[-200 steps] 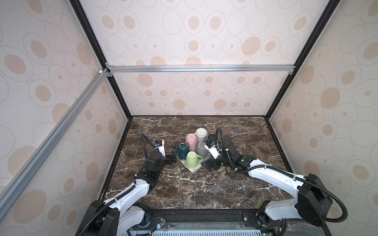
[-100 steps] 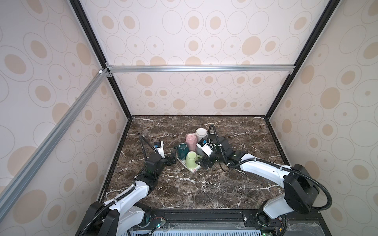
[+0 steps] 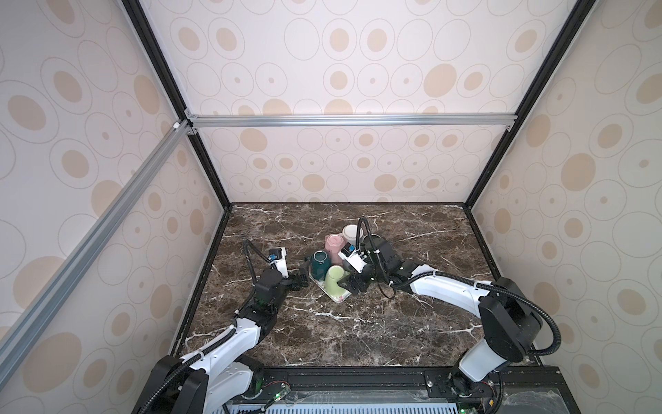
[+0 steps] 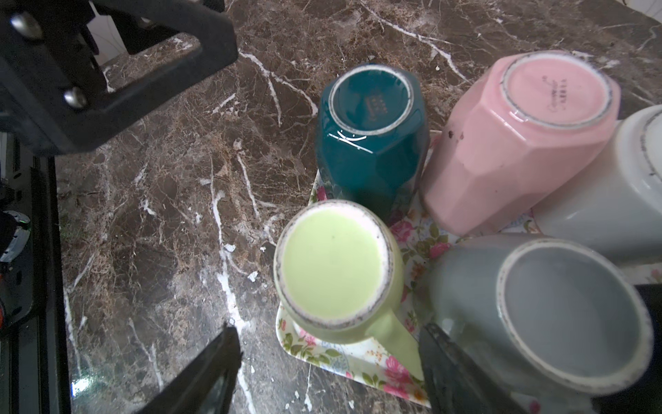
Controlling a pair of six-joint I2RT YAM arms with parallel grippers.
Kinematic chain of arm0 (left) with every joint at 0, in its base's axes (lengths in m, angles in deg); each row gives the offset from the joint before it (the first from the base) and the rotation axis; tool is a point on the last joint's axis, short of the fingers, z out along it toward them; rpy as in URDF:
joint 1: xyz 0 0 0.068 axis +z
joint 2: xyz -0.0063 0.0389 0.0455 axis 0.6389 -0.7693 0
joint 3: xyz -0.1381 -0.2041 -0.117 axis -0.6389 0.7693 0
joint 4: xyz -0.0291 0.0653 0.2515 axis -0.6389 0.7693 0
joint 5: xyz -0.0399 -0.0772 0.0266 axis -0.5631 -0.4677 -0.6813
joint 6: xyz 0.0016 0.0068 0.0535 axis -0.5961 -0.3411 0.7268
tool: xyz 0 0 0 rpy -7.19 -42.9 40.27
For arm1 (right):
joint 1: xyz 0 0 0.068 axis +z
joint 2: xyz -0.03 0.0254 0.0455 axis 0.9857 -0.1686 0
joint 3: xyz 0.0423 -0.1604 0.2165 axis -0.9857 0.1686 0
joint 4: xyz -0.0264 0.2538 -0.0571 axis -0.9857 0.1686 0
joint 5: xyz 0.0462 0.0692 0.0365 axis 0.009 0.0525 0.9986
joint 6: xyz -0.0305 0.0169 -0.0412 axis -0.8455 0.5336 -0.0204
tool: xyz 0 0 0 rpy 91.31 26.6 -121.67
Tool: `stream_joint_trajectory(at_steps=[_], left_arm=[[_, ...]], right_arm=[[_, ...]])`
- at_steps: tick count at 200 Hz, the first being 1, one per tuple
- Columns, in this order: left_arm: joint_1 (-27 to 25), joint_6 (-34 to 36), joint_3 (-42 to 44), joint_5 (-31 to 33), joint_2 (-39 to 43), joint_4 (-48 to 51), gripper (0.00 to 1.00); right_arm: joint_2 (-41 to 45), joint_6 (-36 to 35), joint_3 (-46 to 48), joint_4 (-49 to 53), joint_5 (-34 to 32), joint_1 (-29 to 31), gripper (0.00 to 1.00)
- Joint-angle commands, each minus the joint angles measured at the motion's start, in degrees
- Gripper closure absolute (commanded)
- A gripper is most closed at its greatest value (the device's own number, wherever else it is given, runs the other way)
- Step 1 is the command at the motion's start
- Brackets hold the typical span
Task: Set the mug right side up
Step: 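Lower the right gripper over the upside-down light green mug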
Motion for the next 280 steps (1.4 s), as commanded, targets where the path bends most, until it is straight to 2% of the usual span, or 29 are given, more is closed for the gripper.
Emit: stream_joint_trajectory(at_steps=[1,43,67,93,128,168,243,280], left_arm=[[-0.37,-1.04,-0.42,-0.56,-0.62,-1.22,0.01],[-0.43,-0.97,-0.50,-0.38,-1.17,-1.22,0.02],[-0.42,-0.89,-0.48,-0.13,-1.43,-1.31,0.02],[-0.38,-0.88,-0.51,-0.12,-1.69,-1.31,0.02],[-0.41,-1.19,-0.59,-0.39,-2.37,-1.54,0.02],[-0.40,-2.28,-0.40,-1.39,-3.47,-2.56,0.02],[-0.42,-1.85,-1.19,-1.53,-5.21,-1.96,0.02],[-0.43,-1.94,-1.28,-1.69,-5.65,-2.06,0.02]], right_arm=[[-1.55,-1.85,-1.87,1.92,0.27,0.25,0.20],[-2.73,-4.75,-2.27,4.71,-1.28,0.19,0.25],[-3.38,-7.77,-3.89,8.95,-3.01,0.21,0.32],[-4.27,-11.51,-5.88,13.48,-6.25,0.17,0.33],[-6.04,-13.91,-7.87,14.14,-10.16,0.19,0.33],[-10.62,-15.66,-14.61,20.53,-11.68,0.59,0.43],[-12.69,-20.86,-18.07,22.40,-11.16,0.74,0.43],[-14.19,-24.65,-20.56,24.63,-11.83,0.73,0.38]])
